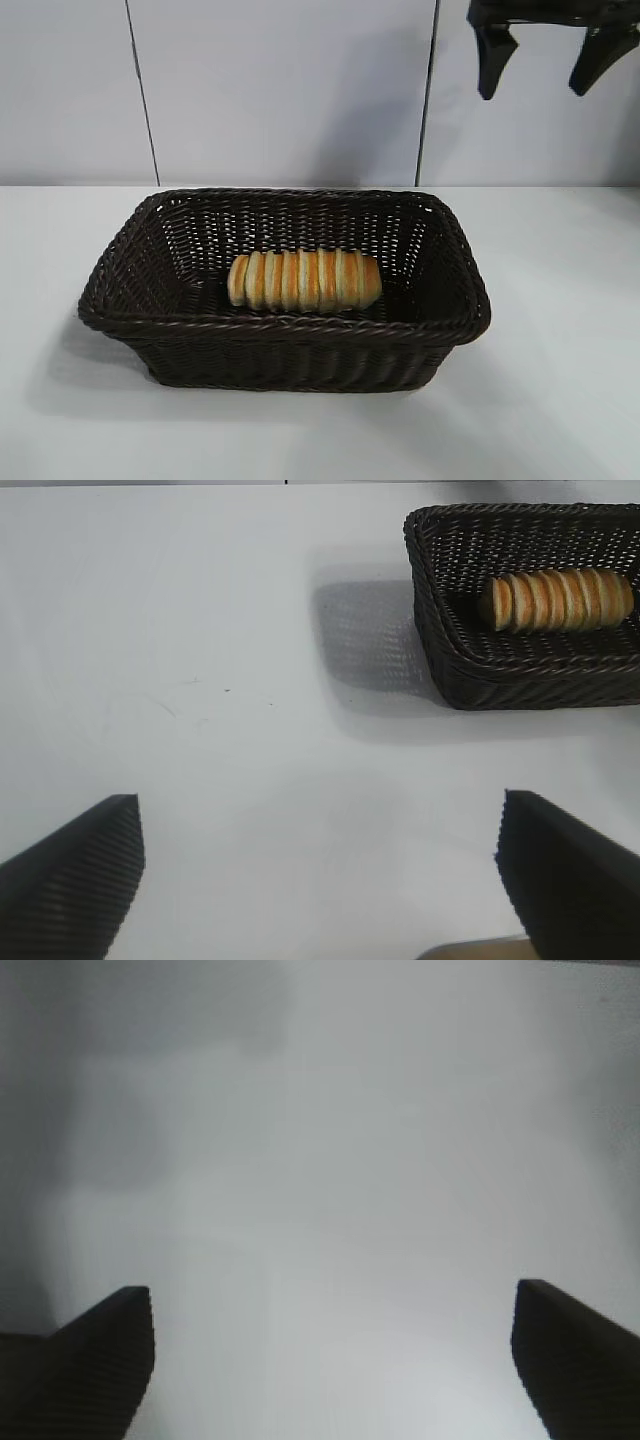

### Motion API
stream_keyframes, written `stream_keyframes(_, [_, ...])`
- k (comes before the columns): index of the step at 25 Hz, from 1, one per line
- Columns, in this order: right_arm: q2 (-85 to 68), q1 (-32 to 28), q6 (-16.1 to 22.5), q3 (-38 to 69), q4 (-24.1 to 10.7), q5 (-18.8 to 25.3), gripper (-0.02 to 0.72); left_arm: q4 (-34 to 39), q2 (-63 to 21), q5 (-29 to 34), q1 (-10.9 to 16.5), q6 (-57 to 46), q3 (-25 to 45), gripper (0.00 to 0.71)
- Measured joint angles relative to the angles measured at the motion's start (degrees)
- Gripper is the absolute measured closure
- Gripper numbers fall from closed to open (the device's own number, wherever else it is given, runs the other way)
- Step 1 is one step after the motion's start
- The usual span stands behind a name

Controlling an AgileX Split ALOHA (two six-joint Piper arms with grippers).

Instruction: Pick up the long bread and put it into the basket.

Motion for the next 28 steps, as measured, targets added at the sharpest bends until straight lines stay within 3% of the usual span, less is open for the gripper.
stream_keyframes(4, [0.0, -4.33, -0.3, 0.05, 0.13, 0.0, 0.008, 0.0, 0.0, 0.0, 0.0, 0.0, 0.0, 0.021])
stream_keyframes(13, [-5.6, -10.1, -2.25, 2.68, 5.23, 0.0, 0.008, 0.0, 0.0, 0.0, 0.0, 0.0, 0.0, 0.021])
stream_keyframes(28, [-34.47, -10.63, -3.7, 21.66, 6.84, 0.71, 0.008, 0.0, 0.0, 0.0, 0.0, 0.0, 0.0, 0.021])
